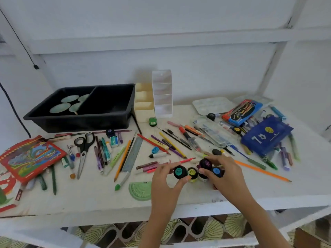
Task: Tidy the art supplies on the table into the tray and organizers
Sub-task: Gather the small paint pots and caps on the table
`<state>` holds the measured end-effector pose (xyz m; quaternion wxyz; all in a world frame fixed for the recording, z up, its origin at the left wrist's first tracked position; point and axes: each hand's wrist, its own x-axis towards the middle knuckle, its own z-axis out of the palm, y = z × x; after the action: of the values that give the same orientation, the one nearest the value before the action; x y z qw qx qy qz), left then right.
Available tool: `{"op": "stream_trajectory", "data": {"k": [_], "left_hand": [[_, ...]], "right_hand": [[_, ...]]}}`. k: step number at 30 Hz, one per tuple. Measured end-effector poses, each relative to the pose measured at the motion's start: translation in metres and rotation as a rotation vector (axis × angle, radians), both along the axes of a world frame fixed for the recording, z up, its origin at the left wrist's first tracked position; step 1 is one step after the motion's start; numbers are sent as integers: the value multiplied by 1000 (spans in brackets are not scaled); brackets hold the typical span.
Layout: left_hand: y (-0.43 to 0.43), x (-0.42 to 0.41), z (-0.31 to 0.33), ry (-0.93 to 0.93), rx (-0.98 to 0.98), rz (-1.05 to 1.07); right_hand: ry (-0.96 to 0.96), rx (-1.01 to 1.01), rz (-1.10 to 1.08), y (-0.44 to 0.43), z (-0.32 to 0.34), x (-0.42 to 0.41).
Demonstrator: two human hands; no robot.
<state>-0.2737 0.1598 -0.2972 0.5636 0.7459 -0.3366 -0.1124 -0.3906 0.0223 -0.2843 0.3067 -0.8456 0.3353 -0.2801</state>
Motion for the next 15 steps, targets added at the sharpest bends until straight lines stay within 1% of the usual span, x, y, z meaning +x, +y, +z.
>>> {"op": "stream_trajectory", "data": {"k": [5, 9, 12, 15], "left_hand": [[-9, -18, -8, 14, 22, -47], [-13, -26, -11, 24, 62, -55], [-13, -29, -13, 16, 105, -87], [-13, -29, -15, 10, 152, -106]], "right_hand": [[40, -64, 59, 5, -13, -28], [80, -148, 87, 9, -22, -31], [160, -262, 68, 10, -27, -28], [226, -328, 65, 11, -31, -25]]}}
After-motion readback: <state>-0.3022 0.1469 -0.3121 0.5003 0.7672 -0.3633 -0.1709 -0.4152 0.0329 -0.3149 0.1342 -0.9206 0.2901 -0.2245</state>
